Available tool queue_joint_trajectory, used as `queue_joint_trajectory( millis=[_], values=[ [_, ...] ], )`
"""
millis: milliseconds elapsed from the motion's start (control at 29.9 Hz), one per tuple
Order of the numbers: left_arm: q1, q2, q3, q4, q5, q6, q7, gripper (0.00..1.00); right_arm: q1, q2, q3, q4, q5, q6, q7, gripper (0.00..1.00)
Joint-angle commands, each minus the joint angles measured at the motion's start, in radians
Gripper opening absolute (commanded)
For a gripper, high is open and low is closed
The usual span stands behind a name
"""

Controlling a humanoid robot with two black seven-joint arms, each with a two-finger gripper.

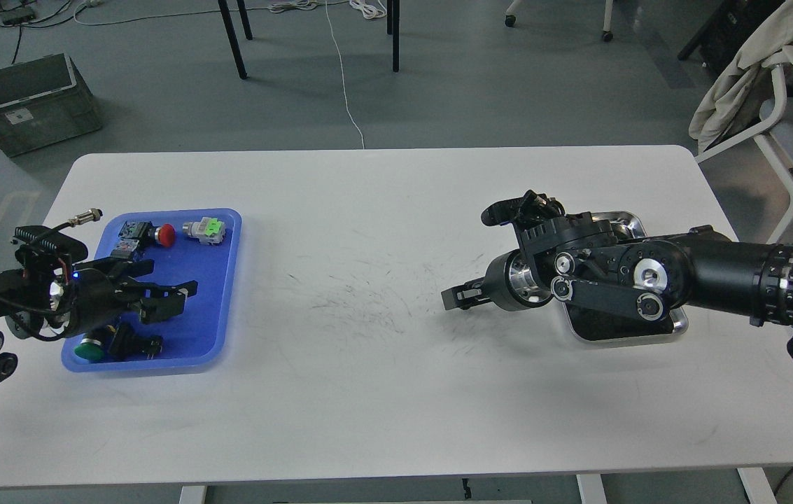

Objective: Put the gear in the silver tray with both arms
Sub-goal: 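Reach the right gripper to the black gear on the table and grasp it, then carry the gear with the right gripper into the silver tray and release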

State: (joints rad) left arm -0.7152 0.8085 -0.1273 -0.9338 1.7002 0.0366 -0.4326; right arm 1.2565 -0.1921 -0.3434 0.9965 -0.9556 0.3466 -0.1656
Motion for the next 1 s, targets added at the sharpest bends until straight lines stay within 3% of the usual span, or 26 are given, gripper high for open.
queue_joint_trajectory(
  millis=[0,301,334,368,401,434,969],
  values=[
    [0.0,0.0,0.0,0.0,-0.002,0.0,-0.001,0.93,0.004,0.02,-0.032,-0.015,0.0,0.0,0.0,0.6],
    [0.0,0.001,0.0,0.001,-0.004,0.0,-0.006,0.93,0.003,0.039,-0.045,-0.041,0.0,0.002,0.0,0.41],
    [0.0,0.003,0.0,0.001,-0.002,0.0,-0.006,0.93,0.007,0.039,-0.046,-0.041,0.0,0.005,0.0,0.36],
    [-0.001,0.003,0.0,0.001,-0.002,0.0,-0.008,0.92,0.014,0.037,-0.052,-0.041,-0.002,0.011,0.001,0.24],
    [-0.001,0.003,0.0,0.001,-0.002,0.0,-0.008,0.92,0.018,0.039,-0.065,-0.041,0.0,0.011,0.001,0.06],
    [0.0,0.005,0.0,0.001,-0.002,-0.001,-0.008,0.92,0.023,0.039,-0.072,-0.042,0.0,0.011,0.001,0.01],
    [-0.003,0.003,0.0,0.001,-0.002,-0.001,-0.008,0.92,0.073,0.017,-0.086,-0.027,0.0,0.009,0.001,0.01]
  ],
)
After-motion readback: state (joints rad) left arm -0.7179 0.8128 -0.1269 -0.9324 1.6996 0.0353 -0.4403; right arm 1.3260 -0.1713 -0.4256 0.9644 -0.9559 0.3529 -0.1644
